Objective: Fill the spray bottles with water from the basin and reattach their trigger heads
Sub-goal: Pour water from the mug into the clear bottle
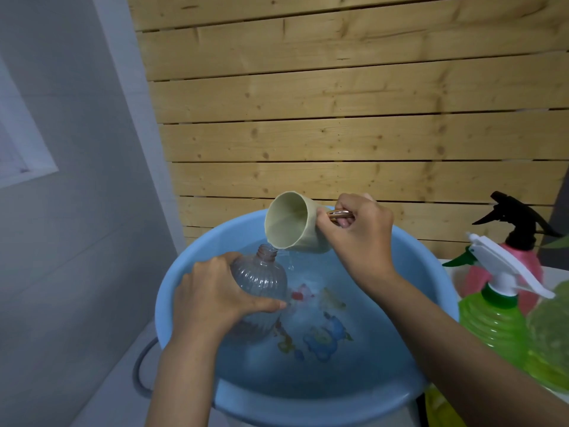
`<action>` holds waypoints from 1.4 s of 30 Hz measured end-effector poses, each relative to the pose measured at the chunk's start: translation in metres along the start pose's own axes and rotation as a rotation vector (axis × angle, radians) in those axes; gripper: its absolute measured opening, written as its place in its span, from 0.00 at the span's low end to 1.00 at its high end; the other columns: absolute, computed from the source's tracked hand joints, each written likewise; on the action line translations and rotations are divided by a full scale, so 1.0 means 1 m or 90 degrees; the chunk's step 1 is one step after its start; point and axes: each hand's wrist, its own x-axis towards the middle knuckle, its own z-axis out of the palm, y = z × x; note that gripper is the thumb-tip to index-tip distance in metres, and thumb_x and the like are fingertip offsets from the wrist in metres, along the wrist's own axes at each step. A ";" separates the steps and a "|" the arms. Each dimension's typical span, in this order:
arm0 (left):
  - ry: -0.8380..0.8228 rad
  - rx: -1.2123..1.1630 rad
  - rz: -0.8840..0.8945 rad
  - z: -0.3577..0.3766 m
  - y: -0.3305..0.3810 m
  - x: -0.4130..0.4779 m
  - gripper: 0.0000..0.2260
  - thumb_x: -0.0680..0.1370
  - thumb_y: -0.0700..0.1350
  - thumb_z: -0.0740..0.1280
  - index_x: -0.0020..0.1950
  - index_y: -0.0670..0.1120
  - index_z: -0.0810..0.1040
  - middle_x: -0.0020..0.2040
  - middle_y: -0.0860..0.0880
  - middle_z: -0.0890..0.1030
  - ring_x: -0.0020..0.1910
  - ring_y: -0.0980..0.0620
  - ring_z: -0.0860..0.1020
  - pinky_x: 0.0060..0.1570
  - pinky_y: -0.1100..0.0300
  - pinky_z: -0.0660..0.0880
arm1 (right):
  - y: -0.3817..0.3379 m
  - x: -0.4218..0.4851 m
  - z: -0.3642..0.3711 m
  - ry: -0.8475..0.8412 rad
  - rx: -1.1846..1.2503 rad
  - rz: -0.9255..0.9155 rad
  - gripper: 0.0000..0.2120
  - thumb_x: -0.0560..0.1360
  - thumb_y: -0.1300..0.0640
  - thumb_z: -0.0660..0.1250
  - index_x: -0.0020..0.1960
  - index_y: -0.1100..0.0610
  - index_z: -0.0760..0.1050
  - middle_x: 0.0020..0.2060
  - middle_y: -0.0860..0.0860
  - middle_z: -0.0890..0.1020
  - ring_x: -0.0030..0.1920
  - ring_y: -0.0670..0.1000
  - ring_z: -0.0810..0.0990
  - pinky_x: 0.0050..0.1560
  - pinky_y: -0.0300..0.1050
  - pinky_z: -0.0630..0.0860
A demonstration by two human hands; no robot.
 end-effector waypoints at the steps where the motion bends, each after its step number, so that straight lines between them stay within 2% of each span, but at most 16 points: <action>1: -0.001 -0.001 0.000 0.000 0.000 0.000 0.32 0.49 0.69 0.76 0.47 0.55 0.78 0.35 0.60 0.74 0.42 0.52 0.73 0.39 0.58 0.69 | 0.000 0.000 0.000 0.001 -0.002 -0.003 0.19 0.68 0.60 0.72 0.27 0.59 0.63 0.22 0.44 0.63 0.32 0.51 0.65 0.32 0.40 0.57; 3: -0.002 -0.004 -0.002 0.000 0.000 0.000 0.32 0.49 0.69 0.76 0.48 0.55 0.78 0.36 0.59 0.75 0.44 0.52 0.75 0.40 0.58 0.70 | -0.001 0.000 0.001 0.001 0.001 -0.011 0.20 0.68 0.60 0.71 0.27 0.57 0.61 0.22 0.43 0.62 0.32 0.51 0.63 0.32 0.43 0.59; 8: -0.007 0.001 0.001 0.000 0.000 -0.001 0.32 0.50 0.68 0.77 0.48 0.54 0.79 0.36 0.59 0.75 0.40 0.53 0.71 0.39 0.59 0.69 | -0.001 -0.001 0.001 0.003 -0.002 -0.023 0.18 0.68 0.59 0.70 0.27 0.60 0.63 0.22 0.45 0.63 0.31 0.50 0.63 0.35 0.47 0.64; 13: -0.011 0.006 0.001 -0.001 0.000 -0.001 0.32 0.49 0.69 0.77 0.48 0.55 0.79 0.38 0.59 0.76 0.48 0.51 0.78 0.41 0.58 0.70 | 0.000 -0.001 0.002 0.005 -0.011 -0.021 0.18 0.68 0.59 0.71 0.27 0.61 0.64 0.22 0.46 0.64 0.32 0.51 0.64 0.33 0.44 0.61; 17: -0.009 0.008 -0.002 0.000 0.000 0.000 0.33 0.49 0.69 0.76 0.48 0.54 0.79 0.38 0.58 0.78 0.41 0.53 0.72 0.40 0.58 0.71 | 0.000 -0.001 0.002 0.013 -0.015 -0.015 0.18 0.68 0.59 0.71 0.27 0.61 0.64 0.22 0.48 0.65 0.32 0.52 0.65 0.33 0.42 0.59; 20: -0.009 0.007 -0.002 0.000 -0.001 0.001 0.33 0.49 0.70 0.76 0.48 0.55 0.79 0.37 0.58 0.77 0.40 0.54 0.71 0.39 0.58 0.69 | -0.001 -0.002 0.001 0.014 -0.011 -0.018 0.18 0.68 0.58 0.70 0.27 0.58 0.62 0.22 0.47 0.65 0.32 0.51 0.64 0.35 0.43 0.60; 27: -0.015 0.009 0.004 0.001 0.000 0.001 0.33 0.49 0.69 0.76 0.49 0.55 0.78 0.38 0.59 0.75 0.49 0.51 0.78 0.40 0.59 0.68 | -0.001 -0.001 0.001 0.023 -0.011 -0.034 0.19 0.68 0.59 0.69 0.29 0.54 0.60 0.23 0.45 0.63 0.32 0.49 0.63 0.37 0.42 0.60; 35: -0.024 0.008 0.007 0.001 -0.001 0.000 0.34 0.49 0.69 0.76 0.50 0.57 0.79 0.40 0.59 0.77 0.50 0.51 0.78 0.41 0.59 0.70 | -0.001 -0.001 0.000 0.037 -0.014 -0.042 0.18 0.69 0.58 0.69 0.29 0.55 0.61 0.23 0.44 0.63 0.32 0.48 0.62 0.39 0.42 0.59; 39: -0.022 0.010 0.005 0.001 -0.001 0.000 0.33 0.50 0.68 0.77 0.50 0.56 0.78 0.39 0.59 0.75 0.49 0.51 0.78 0.40 0.59 0.69 | -0.001 -0.001 0.000 0.039 -0.010 -0.044 0.18 0.69 0.58 0.69 0.29 0.55 0.61 0.23 0.45 0.64 0.32 0.49 0.63 0.39 0.42 0.60; 42: -0.020 0.000 0.006 0.001 -0.001 0.000 0.31 0.49 0.68 0.77 0.47 0.56 0.78 0.38 0.59 0.76 0.44 0.52 0.75 0.40 0.58 0.69 | -0.001 -0.001 0.000 0.042 -0.011 -0.048 0.18 0.69 0.59 0.69 0.28 0.55 0.61 0.23 0.45 0.64 0.32 0.48 0.62 0.39 0.42 0.60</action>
